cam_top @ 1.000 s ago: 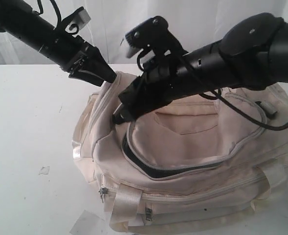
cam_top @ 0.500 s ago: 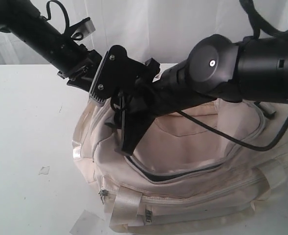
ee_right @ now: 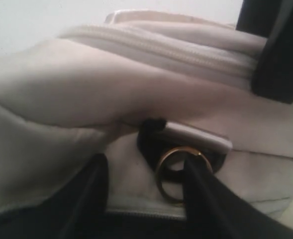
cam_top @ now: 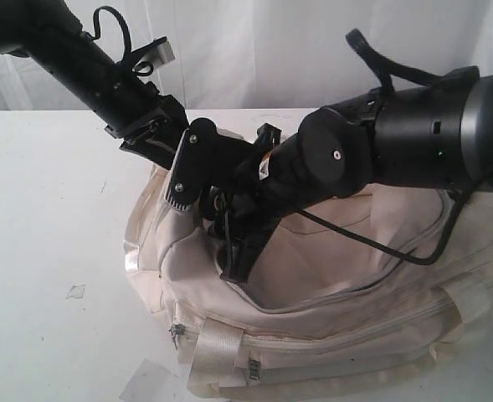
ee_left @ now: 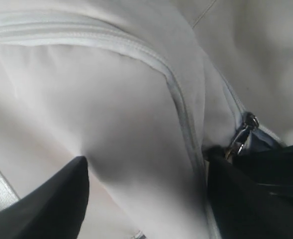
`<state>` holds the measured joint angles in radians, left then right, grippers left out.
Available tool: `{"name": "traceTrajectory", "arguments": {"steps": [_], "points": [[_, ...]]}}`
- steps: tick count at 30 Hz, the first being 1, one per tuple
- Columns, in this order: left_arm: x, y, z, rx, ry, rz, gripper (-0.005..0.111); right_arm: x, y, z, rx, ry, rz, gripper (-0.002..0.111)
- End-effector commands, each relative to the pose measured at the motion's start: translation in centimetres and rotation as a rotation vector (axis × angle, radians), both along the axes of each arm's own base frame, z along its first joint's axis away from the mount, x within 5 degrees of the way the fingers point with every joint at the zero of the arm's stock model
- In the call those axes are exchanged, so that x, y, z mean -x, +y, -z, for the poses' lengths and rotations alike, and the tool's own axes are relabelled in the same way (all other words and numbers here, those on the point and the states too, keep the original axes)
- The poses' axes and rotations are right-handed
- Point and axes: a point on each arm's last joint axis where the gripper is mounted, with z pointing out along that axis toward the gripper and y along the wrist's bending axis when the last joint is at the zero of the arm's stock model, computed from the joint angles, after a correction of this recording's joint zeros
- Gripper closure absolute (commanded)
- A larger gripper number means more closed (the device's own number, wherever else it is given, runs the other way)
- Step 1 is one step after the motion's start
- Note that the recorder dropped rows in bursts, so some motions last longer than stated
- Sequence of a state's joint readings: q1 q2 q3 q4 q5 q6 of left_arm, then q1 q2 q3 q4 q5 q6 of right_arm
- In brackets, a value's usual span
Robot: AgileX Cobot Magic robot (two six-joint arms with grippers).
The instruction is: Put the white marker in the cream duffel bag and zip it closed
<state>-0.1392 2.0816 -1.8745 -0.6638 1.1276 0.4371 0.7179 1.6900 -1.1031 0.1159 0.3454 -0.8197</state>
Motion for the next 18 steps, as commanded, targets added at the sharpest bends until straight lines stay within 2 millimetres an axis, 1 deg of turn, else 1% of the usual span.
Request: {"name": "traceTrajectory", "arguments": {"steps": [1, 4, 6, 10, 11, 18], "points": [[1.0, -0.2, -0.3, 0.006, 0.067, 0.062, 0.037, -0.2, 0.1, 0.4, 0.018, 0.003, 0.008, 0.065], [1.0, -0.2, -0.3, 0.006, 0.067, 0.062, 0.037, -0.3, 0.2, 0.3, 0.000, -0.019, 0.010, 0.074], [1.0, -0.2, -0.3, 0.006, 0.067, 0.062, 0.037, -0.4, 0.3, 0.2, -0.016, -0.029, 0.017, 0.083], [1.0, -0.2, -0.3, 0.006, 0.067, 0.062, 0.037, -0.5, 0.3, 0.1, -0.059, -0.003, 0.071, 0.105], [1.0, -0.2, -0.3, 0.006, 0.067, 0.062, 0.037, -0.5, 0.3, 0.1, -0.069, 0.007, 0.086, 0.108], [0.7, -0.2, -0.3, 0.007, 0.044, 0.042, 0.037, -0.2, 0.1, -1.3, -0.162, 0.035, 0.174, 0.108]]}}
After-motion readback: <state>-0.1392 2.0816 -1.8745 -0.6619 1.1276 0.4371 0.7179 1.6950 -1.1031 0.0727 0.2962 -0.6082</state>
